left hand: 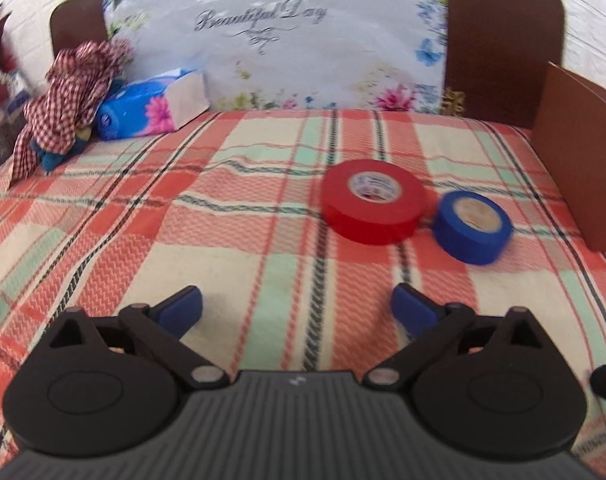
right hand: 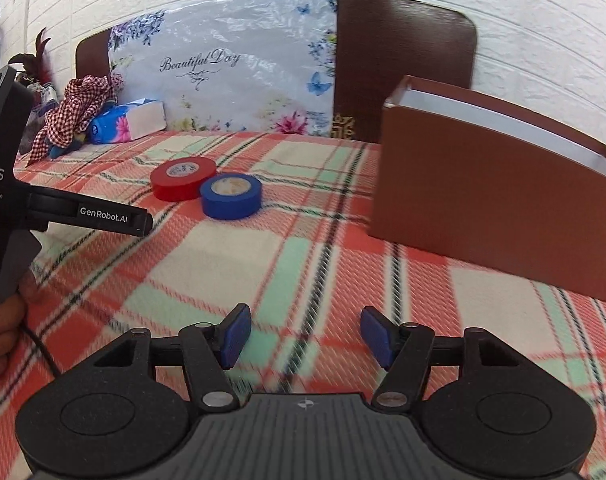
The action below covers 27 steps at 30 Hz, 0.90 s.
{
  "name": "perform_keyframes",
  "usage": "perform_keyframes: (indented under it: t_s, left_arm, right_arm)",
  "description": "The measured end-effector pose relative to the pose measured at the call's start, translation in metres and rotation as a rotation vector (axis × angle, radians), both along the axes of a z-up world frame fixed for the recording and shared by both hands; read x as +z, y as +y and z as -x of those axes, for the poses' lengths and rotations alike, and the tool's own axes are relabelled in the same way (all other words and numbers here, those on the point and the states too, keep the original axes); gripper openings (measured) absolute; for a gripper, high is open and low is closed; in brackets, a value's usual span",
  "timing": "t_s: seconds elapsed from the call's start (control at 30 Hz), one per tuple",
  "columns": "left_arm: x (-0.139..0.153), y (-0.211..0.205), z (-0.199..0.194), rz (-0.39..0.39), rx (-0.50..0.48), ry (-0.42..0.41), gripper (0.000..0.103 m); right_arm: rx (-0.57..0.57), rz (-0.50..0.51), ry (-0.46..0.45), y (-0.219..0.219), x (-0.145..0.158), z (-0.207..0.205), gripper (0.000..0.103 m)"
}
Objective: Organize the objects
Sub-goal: 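Move the right gripper toward the blue tape roll, then grasp the blue tape roll with the right gripper and lift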
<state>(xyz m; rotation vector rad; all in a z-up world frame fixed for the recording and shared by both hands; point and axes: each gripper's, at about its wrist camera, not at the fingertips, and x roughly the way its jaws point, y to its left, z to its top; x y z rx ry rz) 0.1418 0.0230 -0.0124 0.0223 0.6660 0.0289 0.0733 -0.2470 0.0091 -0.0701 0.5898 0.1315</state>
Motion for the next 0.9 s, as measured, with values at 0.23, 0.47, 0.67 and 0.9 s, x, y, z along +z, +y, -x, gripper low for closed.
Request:
perform_keyframes:
  t_s: [0.23,0.47,0.67,0.9]
  left_arm:
    - [-0.001,0.01,-0.002,0.05,0.02,-0.027,0.103]
    - [-0.002,0.016,-0.001,0.09,0.045,-0.042,0.101]
    - [-0.002,0.015,-0.002,0.078,0.038,-0.038,0.103]
    - [-0.002,0.012,-0.003,0.057,0.035,-0.032,0.103]
  right_arm:
    - [0.077,0.002,-0.014,0.029,0.001,-0.049,0.063]
    - [0.112,0.0,-0.015,0.048,0.001,-0.094,0.068]
    - [0.135,-0.027,-0.009,0.048,0.0,-0.106,0.052]
    - [0.125,-0.002,-0.024,0.046,0.002,-0.095,0.051]
